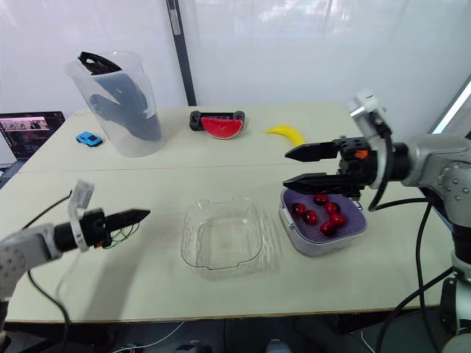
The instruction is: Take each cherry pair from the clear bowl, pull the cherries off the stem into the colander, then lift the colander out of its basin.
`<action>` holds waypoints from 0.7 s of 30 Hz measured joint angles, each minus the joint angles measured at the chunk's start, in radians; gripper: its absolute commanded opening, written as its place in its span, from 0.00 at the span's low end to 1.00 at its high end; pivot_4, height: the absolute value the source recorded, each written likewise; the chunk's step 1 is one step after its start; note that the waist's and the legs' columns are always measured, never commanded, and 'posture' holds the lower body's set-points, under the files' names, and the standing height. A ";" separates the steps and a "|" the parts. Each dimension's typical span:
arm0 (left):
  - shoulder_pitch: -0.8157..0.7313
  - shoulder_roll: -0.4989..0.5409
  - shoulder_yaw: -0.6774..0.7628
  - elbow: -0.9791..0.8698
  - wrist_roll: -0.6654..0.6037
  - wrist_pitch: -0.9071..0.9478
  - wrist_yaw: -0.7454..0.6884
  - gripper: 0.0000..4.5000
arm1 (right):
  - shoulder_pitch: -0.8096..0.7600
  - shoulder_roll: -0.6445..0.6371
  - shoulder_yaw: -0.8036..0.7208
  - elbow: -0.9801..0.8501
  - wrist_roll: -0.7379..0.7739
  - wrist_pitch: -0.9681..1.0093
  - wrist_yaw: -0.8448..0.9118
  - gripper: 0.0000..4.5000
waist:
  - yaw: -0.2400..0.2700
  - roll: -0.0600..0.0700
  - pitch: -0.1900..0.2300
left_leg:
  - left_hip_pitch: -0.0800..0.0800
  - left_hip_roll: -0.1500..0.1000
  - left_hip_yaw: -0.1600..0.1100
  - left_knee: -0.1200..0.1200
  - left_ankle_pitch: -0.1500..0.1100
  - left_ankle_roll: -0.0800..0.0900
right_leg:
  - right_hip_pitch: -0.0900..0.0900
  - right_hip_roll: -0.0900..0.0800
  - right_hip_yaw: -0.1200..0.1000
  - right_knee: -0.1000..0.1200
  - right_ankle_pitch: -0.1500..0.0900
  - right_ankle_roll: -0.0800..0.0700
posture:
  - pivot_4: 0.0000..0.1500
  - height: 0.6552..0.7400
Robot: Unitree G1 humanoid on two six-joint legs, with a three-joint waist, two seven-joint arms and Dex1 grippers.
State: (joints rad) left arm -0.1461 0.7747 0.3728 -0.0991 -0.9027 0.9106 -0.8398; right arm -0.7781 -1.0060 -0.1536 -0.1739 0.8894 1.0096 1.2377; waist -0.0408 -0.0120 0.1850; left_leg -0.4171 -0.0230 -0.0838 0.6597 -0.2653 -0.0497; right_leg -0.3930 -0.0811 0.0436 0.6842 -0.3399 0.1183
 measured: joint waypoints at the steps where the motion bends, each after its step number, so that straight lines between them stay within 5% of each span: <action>1: 0.029 -0.002 0.011 0.000 0.004 -0.008 0.004 0.00 | 0.004 0.005 0.013 -0.002 -0.003 -0.005 -0.003 0.99 | 0.000 0.000 0.000 | 0.000 0.000 0.000 0.000 0.000 0.000 | 0.000 0.000 0.000 0.000 0.000 0.000 | 1.00 1.00; 6: 0.138 -0.013 0.047 0.048 0.060 -0.055 0.020 0.00 | 0.023 0.005 0.035 -0.020 -0.012 -0.015 -0.005 0.99 | 0.010 0.000 0.000 | 0.000 0.000 0.000 0.000 0.000 0.000 | 0.000 -0.001 0.000 0.000 0.000 0.000 | 1.00 1.00; 15: 0.132 -0.016 0.124 0.105 0.081 -0.090 0.024 0.97 | 0.063 -0.048 0.023 -0.064 -0.001 0.003 -0.004 1.00 | 0.027 0.000 0.000 | 0.000 0.000 0.000 0.000 0.000 0.000 | 0.000 -0.001 0.000 -0.001 0.000 0.000 | 1.00 1.00; 21: 0.063 0.060 0.148 0.095 0.057 -0.078 -0.031 0.99 | 0.062 -0.074 0.007 -0.066 0.021 0.044 -0.025 1.00 | 0.025 0.000 0.000 | 0.000 0.000 0.000 -0.001 0.000 0.000 | 0.000 -0.001 0.000 -0.001 0.000 0.000 | 1.00 1.00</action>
State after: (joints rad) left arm -0.0830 0.8344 0.5204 -0.0044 -0.8456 0.8324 -0.8713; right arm -0.7157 -1.0798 -0.1467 -0.2398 0.9106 1.0540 1.2131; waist -0.0155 -0.0123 0.1850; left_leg -0.4174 -0.0232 -0.0834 0.6591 -0.2654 -0.0498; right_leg -0.3934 -0.0818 0.0435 0.6834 -0.3399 0.1182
